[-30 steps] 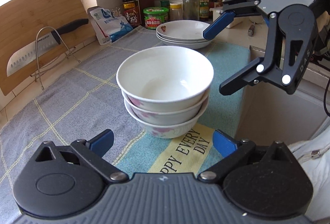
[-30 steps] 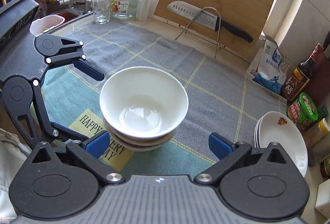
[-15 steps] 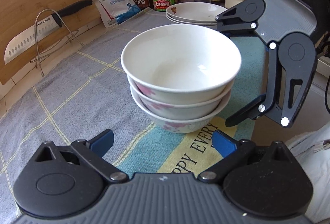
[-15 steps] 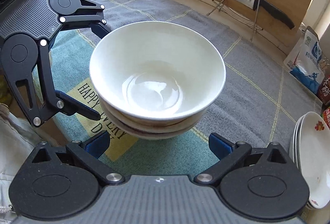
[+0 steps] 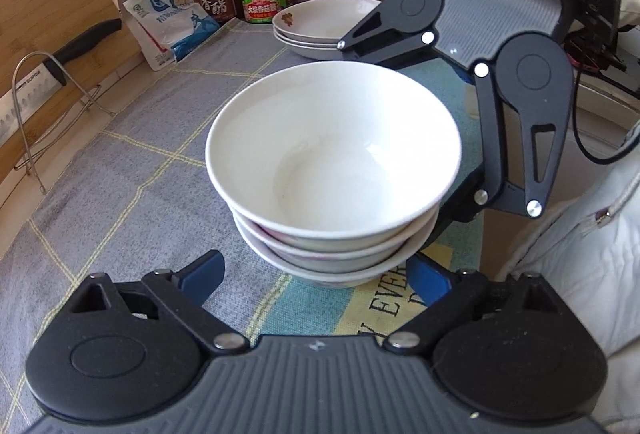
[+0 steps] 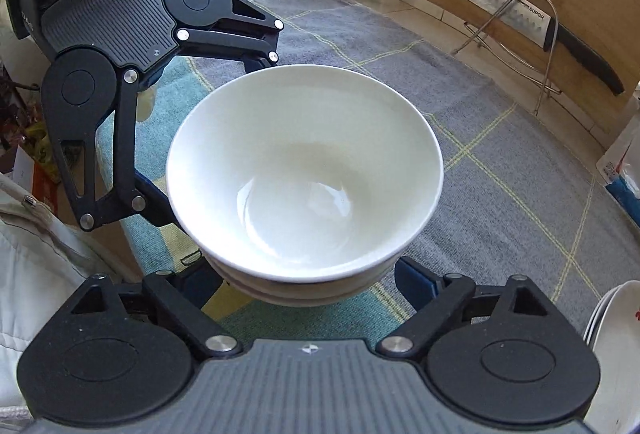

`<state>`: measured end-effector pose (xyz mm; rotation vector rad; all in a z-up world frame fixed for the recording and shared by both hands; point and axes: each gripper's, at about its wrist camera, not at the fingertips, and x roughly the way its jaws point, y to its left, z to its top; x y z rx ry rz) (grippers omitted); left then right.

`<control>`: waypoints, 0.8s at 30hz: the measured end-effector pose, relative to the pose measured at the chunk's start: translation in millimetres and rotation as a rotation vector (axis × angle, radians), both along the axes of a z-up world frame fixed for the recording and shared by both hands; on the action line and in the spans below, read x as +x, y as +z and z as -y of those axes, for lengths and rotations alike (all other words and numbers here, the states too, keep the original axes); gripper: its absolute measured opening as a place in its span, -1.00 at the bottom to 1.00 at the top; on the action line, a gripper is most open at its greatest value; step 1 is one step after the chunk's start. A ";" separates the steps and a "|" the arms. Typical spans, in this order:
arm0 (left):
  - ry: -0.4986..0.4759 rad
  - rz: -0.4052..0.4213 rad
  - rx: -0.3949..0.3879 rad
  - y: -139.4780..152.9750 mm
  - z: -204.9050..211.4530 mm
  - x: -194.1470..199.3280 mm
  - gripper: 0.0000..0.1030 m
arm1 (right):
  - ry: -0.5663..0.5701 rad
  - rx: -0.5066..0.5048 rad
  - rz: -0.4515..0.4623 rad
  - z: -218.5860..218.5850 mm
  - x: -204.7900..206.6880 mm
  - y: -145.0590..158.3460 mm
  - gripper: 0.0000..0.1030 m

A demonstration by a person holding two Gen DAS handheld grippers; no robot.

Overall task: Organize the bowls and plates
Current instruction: 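Grip the three-bowl stack rim with the right tool while the left tool grips the opposite rim, then carry the bowl stack with both tools over the flower plate stack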

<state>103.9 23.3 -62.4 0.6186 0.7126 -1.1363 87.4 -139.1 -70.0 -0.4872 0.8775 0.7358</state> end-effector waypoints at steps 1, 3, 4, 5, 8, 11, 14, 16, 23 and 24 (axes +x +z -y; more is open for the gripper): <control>-0.015 -0.010 0.003 -0.1 0.4 1.9 0.81 | 0.009 0.000 -0.005 -0.1 0.2 0.0 0.80; -0.042 -0.018 0.003 -1.0 0.9 5.9 0.76 | 0.024 0.003 -0.018 -0.4 1.2 1.0 0.73; -0.051 -0.022 0.005 -2.3 1.1 9.2 0.76 | 0.028 0.002 -0.023 -0.3 2.2 1.3 0.72; -0.059 -0.035 0.004 -3.4 1.0 12.2 0.76 | 0.031 0.000 -0.026 -0.7 2.7 1.4 0.72; -0.090 -0.058 -0.004 -4.8 -0.7 17.5 0.73 | 0.032 -0.001 -0.035 -0.6 3.0 1.2 0.70; -0.131 -0.078 -0.010 -4.4 -1.5 20.8 0.64 | 0.027 -0.004 -0.041 -0.9 3.2 2.0 0.70; -0.164 -0.090 -0.019 -2.1 -0.8 23.3 0.63 | 0.024 -0.010 -0.048 -2.4 4.1 2.1 0.70; -0.179 -0.095 -0.019 -2.0 0.1 25.3 0.63 | 0.022 -0.013 -0.054 -3.5 7.1 2.2 0.70; -0.217 -0.102 -0.020 -4.9 2.9 30.9 0.65 | 0.016 -0.022 -0.066 -4.6 8.7 1.8 0.70; -0.219 -0.103 -0.020 -4.9 2.7 31.0 0.65 | 0.016 -0.025 -0.069 -5.2 9.5 1.8 0.70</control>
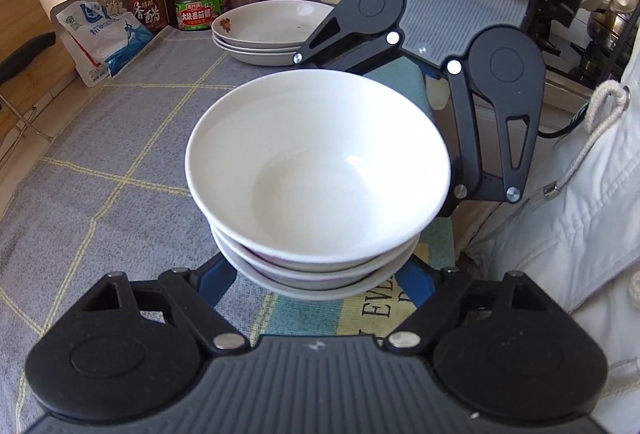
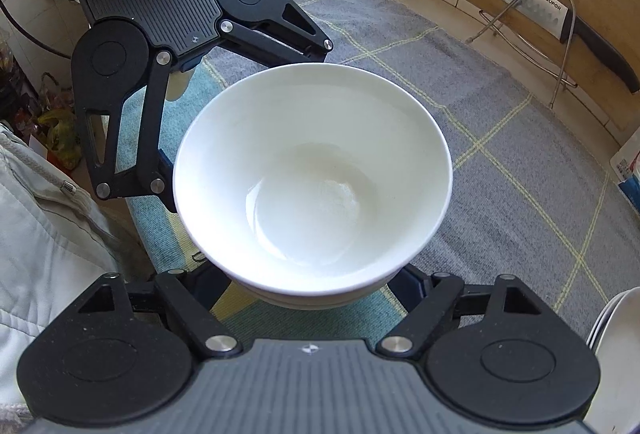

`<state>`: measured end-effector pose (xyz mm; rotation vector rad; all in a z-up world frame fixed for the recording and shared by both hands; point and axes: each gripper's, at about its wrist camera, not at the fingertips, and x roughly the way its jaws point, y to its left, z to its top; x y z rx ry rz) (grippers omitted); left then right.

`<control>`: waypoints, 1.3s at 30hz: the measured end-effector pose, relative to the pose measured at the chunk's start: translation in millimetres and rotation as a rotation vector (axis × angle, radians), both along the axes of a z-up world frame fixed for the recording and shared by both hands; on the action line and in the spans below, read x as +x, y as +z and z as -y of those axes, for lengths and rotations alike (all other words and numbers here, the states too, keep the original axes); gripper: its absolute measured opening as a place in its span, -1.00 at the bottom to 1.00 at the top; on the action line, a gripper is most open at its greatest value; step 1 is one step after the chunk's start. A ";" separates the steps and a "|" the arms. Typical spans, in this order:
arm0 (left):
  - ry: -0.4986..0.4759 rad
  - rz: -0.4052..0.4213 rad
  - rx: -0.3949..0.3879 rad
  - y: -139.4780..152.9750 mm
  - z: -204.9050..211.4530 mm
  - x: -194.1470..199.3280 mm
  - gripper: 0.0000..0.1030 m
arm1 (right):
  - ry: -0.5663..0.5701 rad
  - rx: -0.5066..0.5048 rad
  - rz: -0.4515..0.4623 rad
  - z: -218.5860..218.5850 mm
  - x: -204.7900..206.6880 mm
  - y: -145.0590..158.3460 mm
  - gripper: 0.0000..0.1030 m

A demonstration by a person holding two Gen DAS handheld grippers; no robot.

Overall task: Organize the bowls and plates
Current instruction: 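Carry the bowl stack with both tools over the flower plate stack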

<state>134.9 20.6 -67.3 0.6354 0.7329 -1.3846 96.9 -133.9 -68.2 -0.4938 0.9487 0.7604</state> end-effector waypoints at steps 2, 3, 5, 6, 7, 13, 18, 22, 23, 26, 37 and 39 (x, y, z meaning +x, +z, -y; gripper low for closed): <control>-0.006 -0.002 -0.001 -0.2 -0.6 -0.2 0.65 | 0.002 -0.005 -0.003 -0.8 1.5 -0.1 0.70; -0.006 -0.004 -0.002 -0.1 -0.3 0.2 0.65 | 0.002 -0.005 -0.005 -0.7 2.2 -0.1 0.70; -0.009 -0.004 -0.001 0.3 -0.3 0.3 0.65 | 0.001 -0.008 -0.007 -1.2 2.1 -0.2 0.70; -0.009 -0.004 -0.001 0.5 -0.4 0.3 0.65 | 0.001 -0.009 -0.007 -1.0 1.4 0.1 0.69; -0.009 -0.006 -0.002 0.5 -0.4 0.5 0.65 | -0.001 -0.008 -0.007 -0.8 0.8 0.3 0.69; -0.004 -0.004 -0.006 0.0 -0.5 -0.4 0.64 | -0.007 -0.007 -0.010 -1.2 -0.2 0.6 0.69; 0.005 -0.022 -0.005 1.0 -0.6 1.1 0.64 | -0.007 0.004 -0.020 0.0 1.5 1.2 0.68; 0.016 -0.028 0.001 2.8 3.3 0.9 0.64 | 0.002 0.010 -0.027 4.5 2.6 2.8 0.68; 0.018 -0.028 0.002 3.6 4.9 1.1 0.64 | 0.005 0.011 -0.028 6.4 3.1 3.6 0.68; 0.028 -0.025 0.002 7.8 11.7 1.7 0.64 | 0.013 0.013 -0.024 13.3 3.9 7.9 0.68; 0.039 0.023 -0.038 30.6 77.4 23.1 0.64 | 0.025 0.001 0.030 81.1 14.0 36.8 0.68; 0.035 0.035 -0.047 33.5 96.6 27.1 0.64 | 0.021 -0.009 0.043 97.8 17.1 41.7 0.68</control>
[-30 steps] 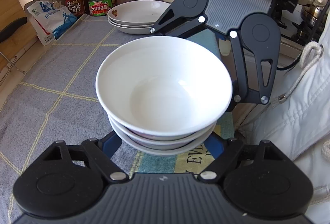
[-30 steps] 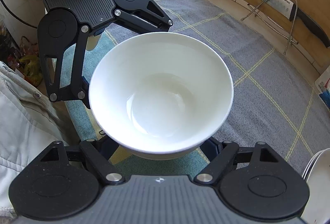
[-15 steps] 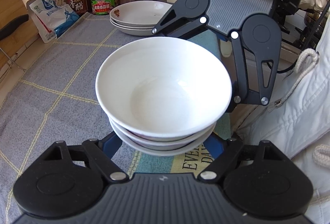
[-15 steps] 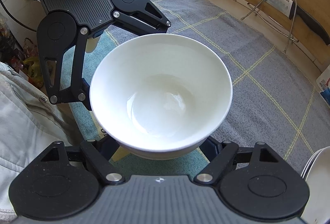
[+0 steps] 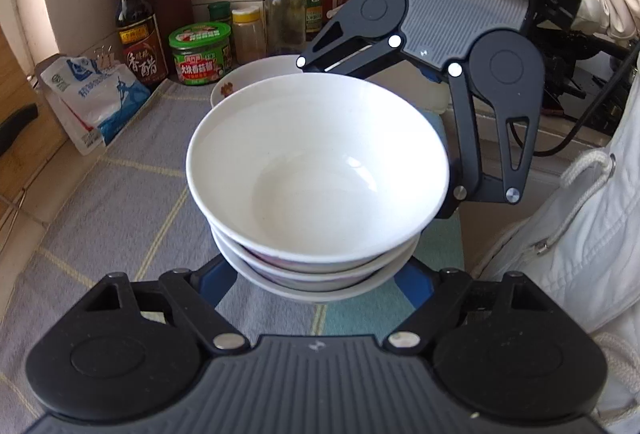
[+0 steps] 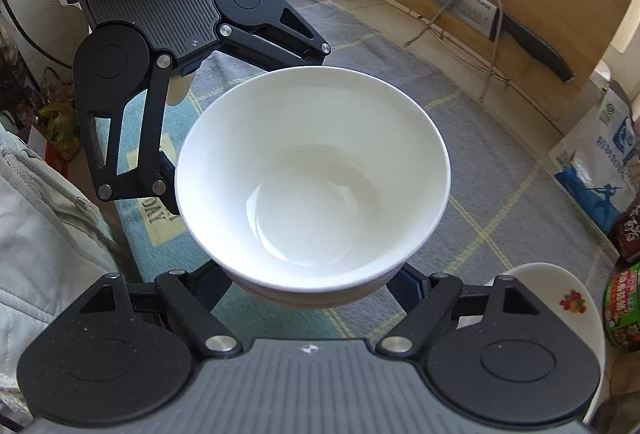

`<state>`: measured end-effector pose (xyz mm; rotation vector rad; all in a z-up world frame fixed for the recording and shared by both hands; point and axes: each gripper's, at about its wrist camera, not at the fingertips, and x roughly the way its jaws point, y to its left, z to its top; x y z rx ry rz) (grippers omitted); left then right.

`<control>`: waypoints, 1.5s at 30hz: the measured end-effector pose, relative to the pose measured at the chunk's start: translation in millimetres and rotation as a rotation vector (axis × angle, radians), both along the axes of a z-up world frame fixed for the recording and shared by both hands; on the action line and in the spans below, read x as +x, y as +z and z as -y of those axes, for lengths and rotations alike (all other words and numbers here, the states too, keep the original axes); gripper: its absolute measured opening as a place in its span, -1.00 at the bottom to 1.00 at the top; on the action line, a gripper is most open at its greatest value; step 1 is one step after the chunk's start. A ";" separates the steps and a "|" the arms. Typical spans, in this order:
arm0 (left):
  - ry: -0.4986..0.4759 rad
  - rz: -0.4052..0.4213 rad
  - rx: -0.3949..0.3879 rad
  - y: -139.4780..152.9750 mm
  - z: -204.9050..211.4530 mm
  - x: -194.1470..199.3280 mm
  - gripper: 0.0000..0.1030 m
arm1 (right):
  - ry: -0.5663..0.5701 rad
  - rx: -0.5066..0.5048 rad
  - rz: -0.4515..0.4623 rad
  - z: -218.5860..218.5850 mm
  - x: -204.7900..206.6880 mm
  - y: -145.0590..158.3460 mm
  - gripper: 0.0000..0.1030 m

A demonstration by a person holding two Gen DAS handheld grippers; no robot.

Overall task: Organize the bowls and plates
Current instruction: 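Carry the bowl stack with both tools over the flower plate stack, then lower the bowl stack onto the plates and open both tools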

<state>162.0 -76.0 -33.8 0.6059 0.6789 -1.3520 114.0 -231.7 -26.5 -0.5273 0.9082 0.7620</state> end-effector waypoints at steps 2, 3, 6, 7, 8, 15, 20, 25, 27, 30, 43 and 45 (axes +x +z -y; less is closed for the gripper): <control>-0.005 0.013 -0.012 2.3 19.8 3.8 0.64 | -0.005 -0.012 0.014 19.3 3.7 4.8 0.68; -0.007 0.019 -0.020 3.3 29.4 5.8 0.64 | -0.008 -0.018 0.020 28.0 5.4 7.0 0.68; -0.018 0.035 -0.042 6.7 57.3 11.3 0.64 | -0.021 -0.039 0.039 56.8 12.6 14.3 0.68; -0.022 0.039 -0.049 7.6 66.4 13.4 0.64 | -0.026 -0.043 0.043 66.4 14.7 16.3 0.68; -0.027 0.044 -0.055 7.8 74.4 16.7 0.64 | -0.031 -0.047 0.048 75.2 16.3 17.7 0.68; -0.052 0.048 -0.058 -3.3 125.3 38.2 0.64 | -0.068 -0.065 0.052 125.1 25.8 7.6 0.68; -0.049 0.027 -0.042 -16.8 149.8 47.4 0.64 | -0.082 -0.067 0.025 148.7 39.0 -11.3 0.68; -0.036 0.003 -0.034 -24.1 161.6 50.9 0.64 | -0.088 -0.060 -0.001 160.3 43.2 -22.8 0.67; -0.031 0.001 -0.030 -25.4 164.7 52.5 0.64 | -0.088 -0.059 -0.006 163.2 45.7 -25.5 0.67; -0.024 -0.005 -0.026 -26.2 167.2 55.2 0.64 | -0.090 -0.055 -0.011 166.2 48.3 -28.6 0.67; -0.013 -0.007 -0.033 -28.0 172.8 57.6 0.64 | -0.105 -0.058 -0.013 170.2 49.5 -30.1 0.68; -0.010 0.001 -0.039 -28.3 171.7 56.3 0.65 | -0.121 -0.065 -0.010 169.7 48.8 -30.3 0.75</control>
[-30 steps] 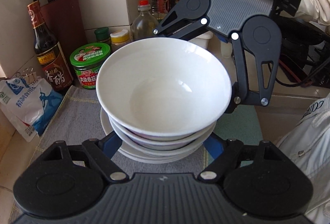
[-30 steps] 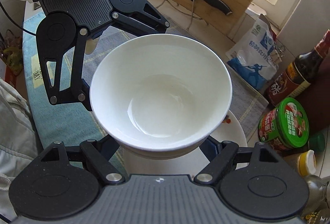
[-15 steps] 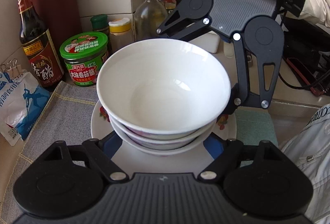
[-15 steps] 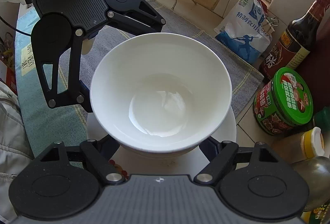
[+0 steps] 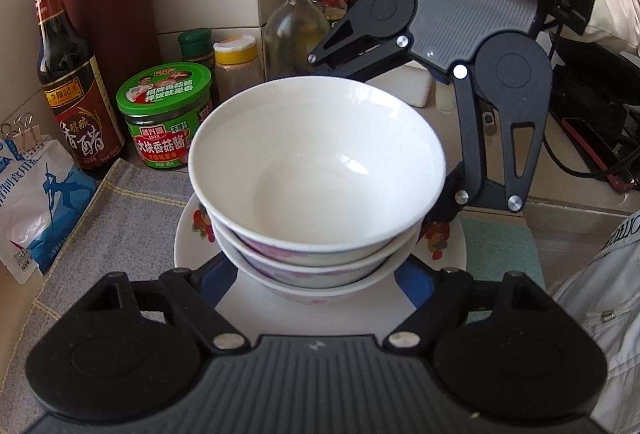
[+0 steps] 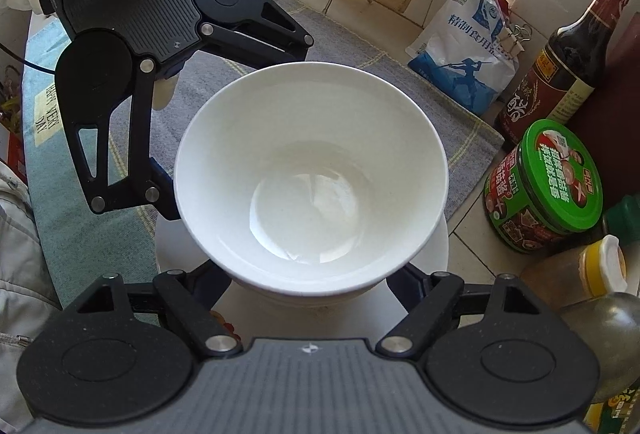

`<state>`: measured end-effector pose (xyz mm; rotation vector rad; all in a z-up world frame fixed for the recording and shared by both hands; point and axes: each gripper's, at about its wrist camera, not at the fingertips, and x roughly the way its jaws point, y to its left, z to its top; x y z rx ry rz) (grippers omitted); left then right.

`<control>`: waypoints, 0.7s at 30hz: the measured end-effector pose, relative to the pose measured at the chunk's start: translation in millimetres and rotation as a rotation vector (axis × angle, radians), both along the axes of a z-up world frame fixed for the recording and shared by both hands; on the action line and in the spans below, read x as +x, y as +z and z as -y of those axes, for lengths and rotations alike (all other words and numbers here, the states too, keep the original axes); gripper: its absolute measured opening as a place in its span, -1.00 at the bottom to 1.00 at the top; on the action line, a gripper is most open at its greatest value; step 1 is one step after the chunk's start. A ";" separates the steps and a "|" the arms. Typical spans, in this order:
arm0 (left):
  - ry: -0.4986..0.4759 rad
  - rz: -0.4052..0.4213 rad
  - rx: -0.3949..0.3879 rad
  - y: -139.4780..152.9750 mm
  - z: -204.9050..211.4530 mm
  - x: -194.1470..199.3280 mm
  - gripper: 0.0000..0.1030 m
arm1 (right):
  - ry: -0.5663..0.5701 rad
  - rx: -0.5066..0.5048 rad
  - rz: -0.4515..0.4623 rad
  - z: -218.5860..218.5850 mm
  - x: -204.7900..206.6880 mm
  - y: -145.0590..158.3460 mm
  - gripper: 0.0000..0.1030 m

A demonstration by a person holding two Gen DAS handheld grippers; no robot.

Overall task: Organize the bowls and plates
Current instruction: 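Lower the bowl stack onto the plates and open both tools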

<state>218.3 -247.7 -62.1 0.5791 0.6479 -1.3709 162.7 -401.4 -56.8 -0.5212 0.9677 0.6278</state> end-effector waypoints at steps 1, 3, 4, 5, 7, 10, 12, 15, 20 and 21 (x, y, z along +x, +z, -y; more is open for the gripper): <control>0.003 0.005 -0.008 0.5 -1.2 -1.0 0.67 | -0.011 -0.002 0.003 -0.3 -0.4 0.2 0.79; -0.004 0.016 -0.032 3.8 -6.9 -5.1 0.85 | -0.040 0.008 0.019 -0.2 -2.0 3.1 0.98; -0.005 0.029 -0.047 6.1 -10.9 -8.5 0.85 | -0.058 0.014 0.026 -0.1 -2.9 5.0 0.99; -0.003 0.047 -0.056 8.2 -14.8 -11.9 0.87 | -0.075 0.017 0.025 -0.3 -3.8 6.4 1.00; 0.013 0.086 -0.076 12.1 -25.4 -19.8 0.92 | -0.126 -0.002 0.038 -3.1 -7.8 8.4 1.00; 0.045 0.112 -0.148 20.8 -48.5 -32.3 0.94 | -0.194 -0.021 0.057 -13.2 -22.9 13.0 1.00; 0.099 0.129 -0.202 27.6 -64.5 -41.7 0.99 | -0.251 -0.039 0.080 -24.3 -35.0 17.6 1.00; 0.196 0.175 -0.250 37.2 -84.8 -53.6 0.99 | -0.393 -0.089 0.133 -43.3 -50.4 24.8 1.00; 0.427 0.123 -0.227 57.1 -109.0 -65.0 0.99 | -0.776 -0.064 0.197 -68.3 -74.2 40.1 1.00; 0.461 0.100 -0.207 60.1 -112.1 -65.8 0.99 | -0.848 -0.043 0.211 -73.3 -81.2 43.2 1.00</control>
